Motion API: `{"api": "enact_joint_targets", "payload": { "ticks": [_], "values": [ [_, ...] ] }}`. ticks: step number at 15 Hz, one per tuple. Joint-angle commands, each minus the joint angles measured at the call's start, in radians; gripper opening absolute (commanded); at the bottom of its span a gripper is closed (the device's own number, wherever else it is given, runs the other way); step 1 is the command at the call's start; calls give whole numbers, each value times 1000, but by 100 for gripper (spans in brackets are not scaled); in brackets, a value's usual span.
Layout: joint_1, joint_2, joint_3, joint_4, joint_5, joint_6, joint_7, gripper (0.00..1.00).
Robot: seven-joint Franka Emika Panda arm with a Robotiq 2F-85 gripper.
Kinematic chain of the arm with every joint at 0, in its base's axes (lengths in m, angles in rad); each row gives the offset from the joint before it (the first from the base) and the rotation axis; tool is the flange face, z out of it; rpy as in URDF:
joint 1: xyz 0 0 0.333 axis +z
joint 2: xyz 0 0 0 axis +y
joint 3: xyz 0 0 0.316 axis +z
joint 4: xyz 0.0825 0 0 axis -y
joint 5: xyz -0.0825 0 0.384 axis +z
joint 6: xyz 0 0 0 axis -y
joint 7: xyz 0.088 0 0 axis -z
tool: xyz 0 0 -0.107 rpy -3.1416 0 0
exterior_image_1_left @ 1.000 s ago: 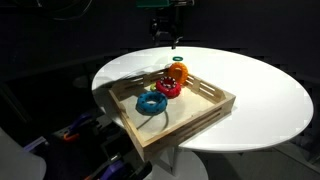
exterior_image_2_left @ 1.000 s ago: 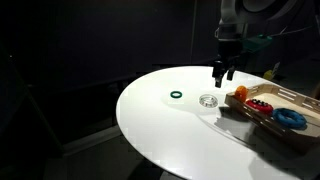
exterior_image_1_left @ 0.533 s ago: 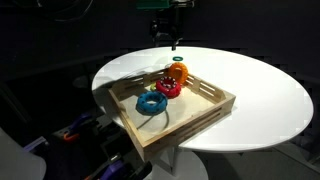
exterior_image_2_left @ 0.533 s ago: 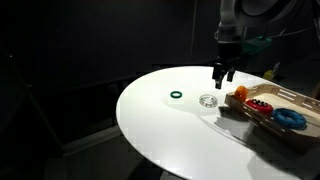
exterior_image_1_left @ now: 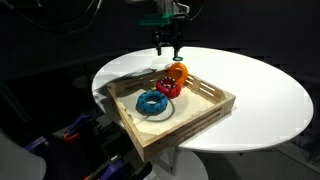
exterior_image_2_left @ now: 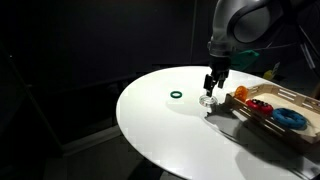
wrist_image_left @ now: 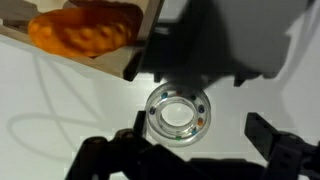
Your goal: Put the white circular object on the wooden tray
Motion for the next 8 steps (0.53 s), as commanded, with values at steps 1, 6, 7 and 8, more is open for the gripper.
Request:
{"api": "enact_joint_targets", "payload": {
  "ticks": [1, 6, 7, 8],
  "values": [
    [14, 33, -8, 20, -2, 59, 22, 100],
    [13, 64, -1, 19, 31, 134, 8, 100],
    [13, 69, 0, 19, 37, 145, 7, 100],
    [11, 75, 1, 18, 47, 156, 4, 100]
  ]
}}
